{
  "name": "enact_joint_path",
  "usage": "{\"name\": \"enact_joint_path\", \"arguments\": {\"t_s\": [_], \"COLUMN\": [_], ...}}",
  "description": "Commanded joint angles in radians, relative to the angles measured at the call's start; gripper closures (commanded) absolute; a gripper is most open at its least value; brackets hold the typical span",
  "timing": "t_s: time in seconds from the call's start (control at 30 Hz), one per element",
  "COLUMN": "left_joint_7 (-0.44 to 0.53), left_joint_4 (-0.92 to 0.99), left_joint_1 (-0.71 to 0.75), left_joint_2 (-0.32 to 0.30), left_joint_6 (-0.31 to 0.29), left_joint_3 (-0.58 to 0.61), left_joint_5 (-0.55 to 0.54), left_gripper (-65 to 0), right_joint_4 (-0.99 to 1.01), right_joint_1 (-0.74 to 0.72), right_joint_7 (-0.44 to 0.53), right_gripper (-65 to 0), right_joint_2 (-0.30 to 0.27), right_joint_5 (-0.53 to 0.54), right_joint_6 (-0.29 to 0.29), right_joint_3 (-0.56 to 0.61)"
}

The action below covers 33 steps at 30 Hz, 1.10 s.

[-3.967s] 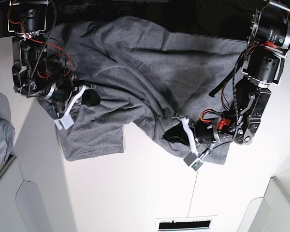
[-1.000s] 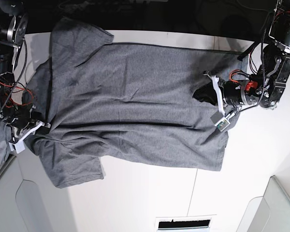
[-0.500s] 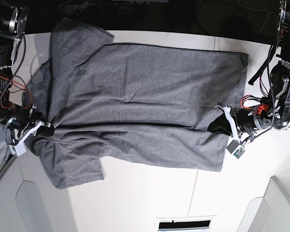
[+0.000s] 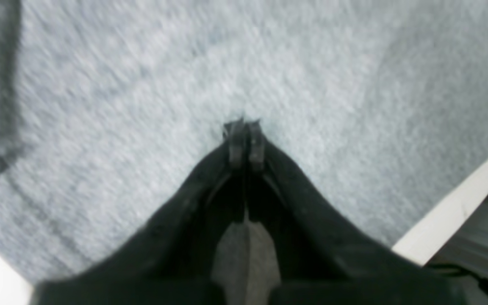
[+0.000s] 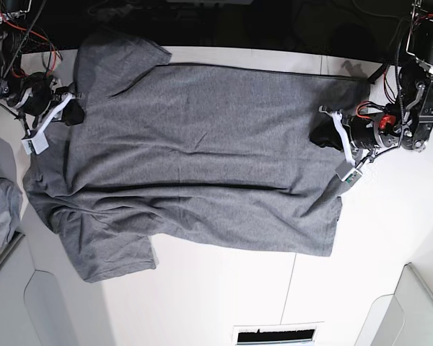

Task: Layout the t-shirt on the table in an organized manner, then fold the t-shirt properly
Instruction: 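Pull the shirt hem and shoulder apart with both grippers, then tug the shirt taut with both grippers and release the left gripper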

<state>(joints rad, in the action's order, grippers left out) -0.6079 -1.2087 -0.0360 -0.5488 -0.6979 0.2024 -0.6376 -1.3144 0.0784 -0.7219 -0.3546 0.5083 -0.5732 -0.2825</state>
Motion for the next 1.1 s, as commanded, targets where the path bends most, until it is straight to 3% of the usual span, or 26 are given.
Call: {"name": "enact_joint_path", "arguments": {"t_s": [0.0, 0.2, 0.37, 0.43, 0.73, 1.07], "left_joint_7": [0.010, 0.032, 0.058, 0.081, 0.102, 0.069], "left_joint_4": [-0.007, 0.017, 0.053, 0.078, 0.129, 0.129], "left_joint_1": [-0.007, -0.008, -0.009, -0.011, -0.064, -0.136], "left_joint_2": [-0.016, -0.016, -0.017, -0.017, -0.016, -0.017], "left_joint_6": [0.000, 0.004, 0.009, 0.043, 0.066, 0.066], "left_joint_3": [-0.008, -0.008, -0.008, -0.008, -0.008, -0.008], "left_joint_5": [0.029, 0.115, 0.188, 0.211, 0.206, 0.200], "left_gripper": [0.0, 0.0, 0.0, 0.0, 0.0, 0.0], "right_joint_4": [0.004, 0.066, 0.065, 0.065, 0.065, 0.065], "right_joint_1": [-0.016, -0.019, -0.020, -0.020, -0.020, -0.045], "right_joint_7": [-0.004, -0.004, 0.015, 0.019, 0.020, 0.055], "right_gripper": [0.0, 0.0, 0.0, 0.0, 0.0, 0.0], "right_joint_2": [-0.016, -0.031, -0.079, -0.100, -0.170, -0.193], "right_joint_5": [-0.032, -0.025, 0.059, 0.051, 0.049, 0.008], "right_joint_6": [0.002, 0.002, 0.002, 0.002, 0.004, 0.010], "right_joint_3": [-0.005, -0.005, -0.005, -0.005, -0.006, -0.006]}}
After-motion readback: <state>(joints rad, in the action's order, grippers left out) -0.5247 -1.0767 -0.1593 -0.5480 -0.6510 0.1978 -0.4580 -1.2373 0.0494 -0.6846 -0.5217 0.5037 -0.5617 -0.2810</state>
